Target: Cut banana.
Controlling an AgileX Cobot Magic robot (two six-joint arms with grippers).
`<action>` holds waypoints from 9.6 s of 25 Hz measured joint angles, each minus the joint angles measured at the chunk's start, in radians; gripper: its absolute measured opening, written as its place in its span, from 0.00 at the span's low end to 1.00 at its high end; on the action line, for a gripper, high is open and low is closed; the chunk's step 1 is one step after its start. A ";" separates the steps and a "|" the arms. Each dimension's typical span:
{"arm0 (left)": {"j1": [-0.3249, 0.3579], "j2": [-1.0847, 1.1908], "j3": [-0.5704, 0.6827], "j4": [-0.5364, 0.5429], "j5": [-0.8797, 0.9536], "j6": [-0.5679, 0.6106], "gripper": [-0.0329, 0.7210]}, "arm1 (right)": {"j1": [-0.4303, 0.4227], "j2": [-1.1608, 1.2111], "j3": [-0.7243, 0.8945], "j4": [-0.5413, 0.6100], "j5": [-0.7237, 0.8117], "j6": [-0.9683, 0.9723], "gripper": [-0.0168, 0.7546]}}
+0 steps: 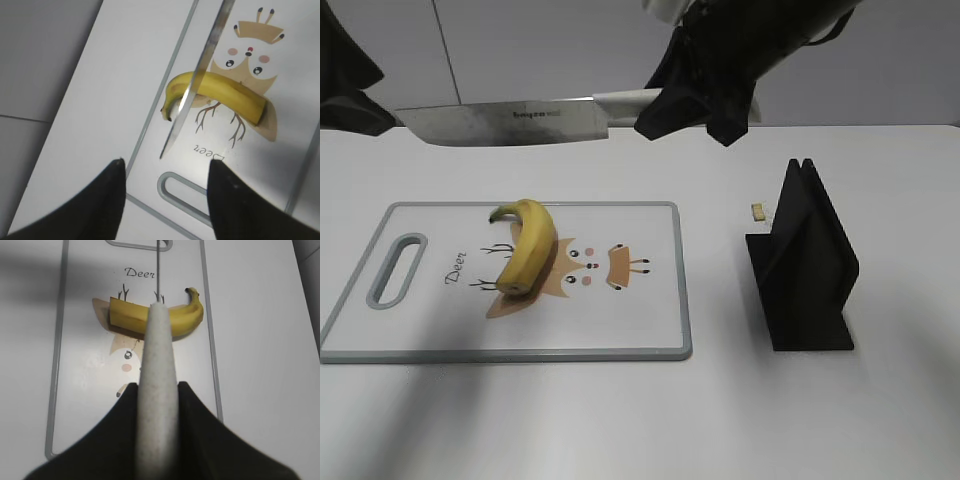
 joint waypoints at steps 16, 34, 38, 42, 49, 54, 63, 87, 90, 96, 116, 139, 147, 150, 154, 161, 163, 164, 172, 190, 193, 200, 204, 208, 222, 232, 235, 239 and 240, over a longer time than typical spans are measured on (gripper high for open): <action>-0.007 0.121 -0.004 -0.020 -0.061 0.008 0.71 | 0.000 0.062 -0.001 0.152 -0.007 -0.132 0.24; -0.007 0.143 -0.004 -0.077 -0.048 0.020 0.25 | 0.000 0.080 -0.006 0.152 -0.017 -0.129 0.24; -0.008 0.145 -0.003 -0.074 -0.041 0.028 0.19 | 0.001 0.080 -0.006 0.131 -0.003 -0.044 0.25; -0.011 0.153 -0.001 -0.056 -0.015 0.038 0.10 | 0.003 0.082 -0.006 0.090 0.008 0.048 0.26; -0.017 0.217 -0.001 -0.041 -0.002 0.046 0.10 | 0.017 0.112 -0.006 0.019 0.032 0.206 0.28; -0.016 0.272 -0.001 0.030 0.035 0.042 0.08 | 0.050 0.172 -0.018 -0.001 0.046 0.262 0.28; -0.005 0.349 -0.011 0.077 0.051 0.024 0.06 | 0.081 0.317 -0.230 -0.084 0.205 0.406 0.28; 0.022 0.429 0.008 0.097 0.013 -0.104 0.10 | 0.126 0.430 -0.262 -0.156 0.137 0.523 0.31; 0.022 0.429 0.069 0.067 -0.061 -0.106 0.10 | 0.128 0.435 -0.258 -0.171 0.131 0.522 0.31; 0.021 0.429 0.085 0.081 -0.105 -0.104 0.11 | 0.131 0.463 -0.258 -0.165 0.123 0.522 0.32; 0.021 0.447 0.088 0.080 -0.111 -0.104 0.11 | 0.136 0.475 -0.259 -0.177 0.118 0.523 0.32; 0.021 0.478 0.161 0.071 -0.249 -0.103 0.12 | 0.141 0.542 -0.276 -0.205 0.097 0.522 0.33; 0.021 0.479 0.161 0.076 -0.269 -0.103 0.12 | 0.141 0.567 -0.281 -0.214 0.089 0.522 0.33; 0.020 0.479 0.161 0.080 -0.275 -0.102 0.12 | 0.141 0.579 -0.286 -0.209 0.096 0.522 0.33; 0.019 0.481 0.161 0.080 -0.277 -0.102 0.12 | 0.141 0.583 -0.286 -0.208 0.096 0.522 0.33; 0.019 0.520 0.159 0.067 -0.296 -0.103 0.15 | 0.141 0.598 -0.286 -0.211 0.091 0.524 0.33; 0.019 0.521 0.159 0.066 -0.297 -0.103 0.15 | 0.141 0.598 -0.286 -0.214 0.090 0.524 0.33; 0.019 0.521 0.159 0.065 -0.298 -0.103 0.15 | 0.141 0.598 -0.286 -0.215 0.089 0.524 0.33; 0.020 0.519 0.158 0.060 -0.290 -0.103 0.15 | 0.141 0.603 -0.304 -0.215 0.121 0.528 0.33; 0.020 0.512 0.042 0.044 -0.013 -0.141 0.12 | 0.140 0.628 -0.492 -0.281 0.323 0.547 0.33; 0.020 0.465 0.042 0.048 -0.014 -0.141 0.11 | 0.140 0.600 -0.495 -0.284 0.324 0.549 0.33; 0.021 0.334 0.042 0.068 -0.005 -0.141 0.11 | 0.140 0.533 -0.498 -0.284 0.324 0.550 0.33; 0.021 0.267 0.042 0.068 0.018 -0.141 0.10 | 0.140 0.477 -0.498 -0.289 0.325 0.549 0.33; 0.021 0.200 0.042 0.056 0.030 -0.142 0.09 | 0.142 0.412 -0.498 -0.302 0.325 0.549 0.33; 0.029 0.043 0.037 -0.003 0.063 -0.184 0.81 | 0.159 0.290 -0.436 -0.347 0.338 0.614 0.24; 0.114 -0.132 0.037 0.055 -0.016 -0.447 0.85 | 0.159 0.196 -0.434 -0.358 0.339 0.680 0.24; 0.159 -0.189 0.037 0.153 0.018 -0.598 0.84 | 0.159 0.170 -0.434 -0.358 0.340 0.767 0.24; 0.202 -0.261 0.037 0.275 0.110 -0.805 0.83 | 0.159 0.141 -0.432 -0.360 0.340 0.862 0.24; 0.205 -0.277 0.037 0.289 0.142 -0.841 0.83 | 0.161 0.133 -0.432 -0.362 0.340 0.874 0.24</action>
